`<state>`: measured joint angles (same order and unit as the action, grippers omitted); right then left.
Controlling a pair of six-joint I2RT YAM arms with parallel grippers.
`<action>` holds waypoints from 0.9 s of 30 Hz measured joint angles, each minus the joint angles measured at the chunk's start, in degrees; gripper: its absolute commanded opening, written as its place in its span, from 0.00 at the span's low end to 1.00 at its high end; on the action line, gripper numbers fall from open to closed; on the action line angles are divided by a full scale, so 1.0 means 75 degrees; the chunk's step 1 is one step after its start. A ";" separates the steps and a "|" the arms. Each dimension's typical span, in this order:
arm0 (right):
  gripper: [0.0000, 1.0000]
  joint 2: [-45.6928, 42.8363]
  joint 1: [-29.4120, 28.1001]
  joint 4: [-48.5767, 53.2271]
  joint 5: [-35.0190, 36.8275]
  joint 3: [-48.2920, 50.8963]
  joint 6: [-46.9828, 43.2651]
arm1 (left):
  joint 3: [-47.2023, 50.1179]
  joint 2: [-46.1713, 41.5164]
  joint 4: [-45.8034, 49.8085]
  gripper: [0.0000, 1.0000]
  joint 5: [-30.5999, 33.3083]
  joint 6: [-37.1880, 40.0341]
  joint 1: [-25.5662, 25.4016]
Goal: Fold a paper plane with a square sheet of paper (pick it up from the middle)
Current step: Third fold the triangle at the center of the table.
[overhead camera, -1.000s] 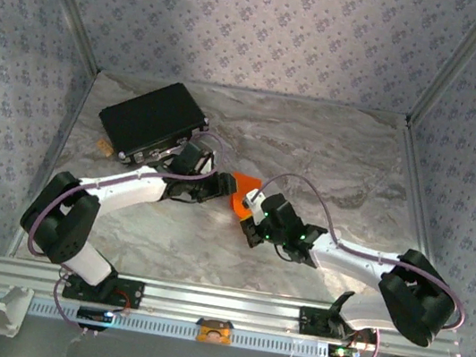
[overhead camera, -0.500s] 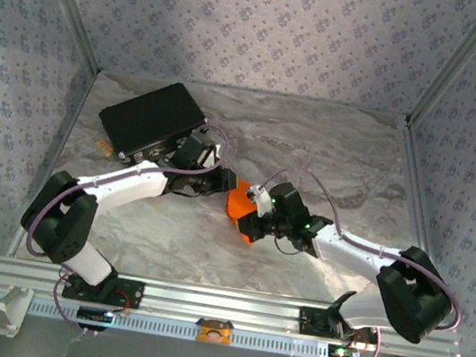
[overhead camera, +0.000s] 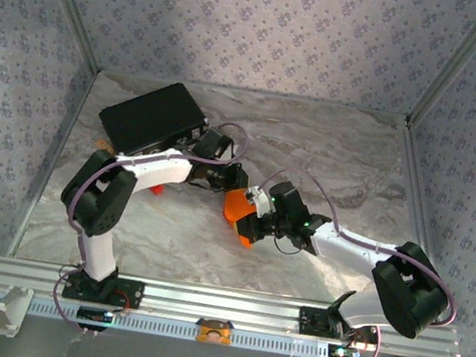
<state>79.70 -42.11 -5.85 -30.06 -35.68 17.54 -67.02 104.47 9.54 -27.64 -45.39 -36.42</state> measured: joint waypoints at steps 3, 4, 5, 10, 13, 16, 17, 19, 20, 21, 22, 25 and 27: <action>0.00 0.0087 0.0050 -0.0047 -0.0128 0.0000 0.0015 | -0.0321 0.0466 0.0032 0.12 -0.0099 0.0085 0.0000; 0.00 0.0149 0.0055 -0.0050 -0.0172 0.0000 0.0015 | -0.0385 0.0606 0.0061 0.12 -0.0128 0.0111 0.0000; 0.00 0.0204 0.0055 -0.0047 -0.0198 0.0000 0.0017 | -0.0420 0.0717 0.0085 0.12 -0.0149 0.0122 0.0000; 0.00 0.0391 0.0055 -0.0044 -0.0341 -0.0009 0.0015 | -0.0469 0.1303 0.0259 0.11 -0.0178 0.0224 0.0003; 0.00 0.0475 0.0070 -0.0041 -0.0393 -0.0015 0.0015 | -0.0487 0.1542 0.0326 0.10 -0.0259 0.0306 0.0020; 0.00 0.0548 0.0085 -0.0017 -0.0391 -0.0023 0.0015 | -0.0519 0.1550 0.0332 0.10 -0.0259 0.0396 0.0020; 0.00 0.0562 0.0099 0.0006 -0.0388 -0.0026 0.0015 | -0.0525 0.1562 0.0332 0.10 -0.0259 0.0431 0.0023; 0.00 0.0606 0.0119 0.0064 -0.0350 -0.0052 0.0015 | -0.0533 0.1574 0.0332 0.09 -0.0265 0.0498 0.0023; 0.00 0.0635 0.0137 0.0087 -0.0306 -0.0070 0.0015 | -0.0533 0.1574 0.0332 0.09 -0.0262 0.0525 0.0023; 0.00 0.0682 0.0172 0.0140 -0.0262 -0.0111 0.0012 | -0.0533 0.1574 0.0332 0.09 -0.0262 0.0542 0.0023; 0.00 0.0734 0.0210 0.0187 -0.0216 -0.0152 0.0015 | -0.0533 0.1574 0.0332 0.09 -0.0265 0.0565 0.0023; 0.00 0.0851 0.0332 0.0297 0.0015 -0.0233 0.0012 | -0.0533 0.1574 0.0332 0.09 -0.0262 0.0592 0.0023; 0.00 0.0874 0.0411 0.0408 0.0195 -0.0259 0.0012 | -0.0530 0.1574 0.0332 0.09 -0.0262 0.0592 0.0023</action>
<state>86.26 -39.03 -2.79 -28.60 -37.63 17.63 -71.00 116.27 12.03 -29.61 -40.95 -36.25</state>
